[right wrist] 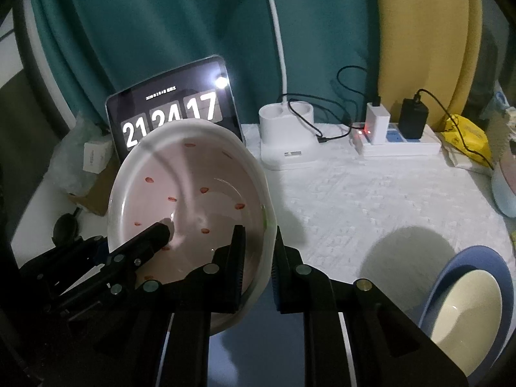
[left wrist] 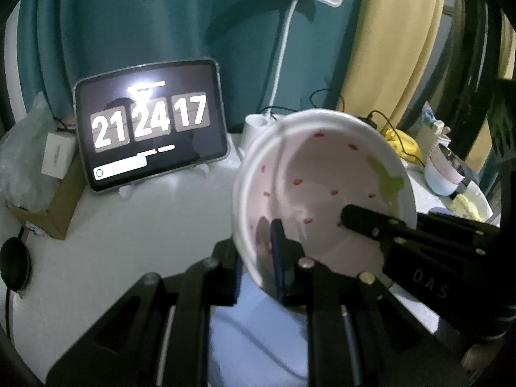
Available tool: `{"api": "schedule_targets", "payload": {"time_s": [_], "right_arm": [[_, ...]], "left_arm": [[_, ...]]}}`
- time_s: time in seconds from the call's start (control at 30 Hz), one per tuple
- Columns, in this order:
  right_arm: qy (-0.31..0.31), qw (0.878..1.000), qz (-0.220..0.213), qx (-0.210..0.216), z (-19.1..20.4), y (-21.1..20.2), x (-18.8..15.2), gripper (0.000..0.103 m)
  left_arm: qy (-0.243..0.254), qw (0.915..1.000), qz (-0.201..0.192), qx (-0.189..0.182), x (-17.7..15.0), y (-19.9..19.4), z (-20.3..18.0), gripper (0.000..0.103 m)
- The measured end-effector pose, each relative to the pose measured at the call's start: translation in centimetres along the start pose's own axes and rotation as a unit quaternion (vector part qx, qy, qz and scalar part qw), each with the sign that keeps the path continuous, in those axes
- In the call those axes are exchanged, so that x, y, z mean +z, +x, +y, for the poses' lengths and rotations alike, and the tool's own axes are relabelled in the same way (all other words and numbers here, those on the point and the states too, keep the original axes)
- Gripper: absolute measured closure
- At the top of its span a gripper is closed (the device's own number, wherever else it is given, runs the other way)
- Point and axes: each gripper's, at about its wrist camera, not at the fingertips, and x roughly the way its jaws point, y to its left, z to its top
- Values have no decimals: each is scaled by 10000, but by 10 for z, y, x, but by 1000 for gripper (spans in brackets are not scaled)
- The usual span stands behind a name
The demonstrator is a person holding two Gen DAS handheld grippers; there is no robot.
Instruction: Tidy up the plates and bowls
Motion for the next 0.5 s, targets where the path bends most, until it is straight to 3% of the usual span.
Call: {"api": "schedule_targets", "payload": {"time_s": [0.5], "right_arm": [[181, 9997, -145, -104, -23, -29, -11, 87]], "left_arm": [[193, 9997, -68, -163, -3, -12, -32, 87]]}}
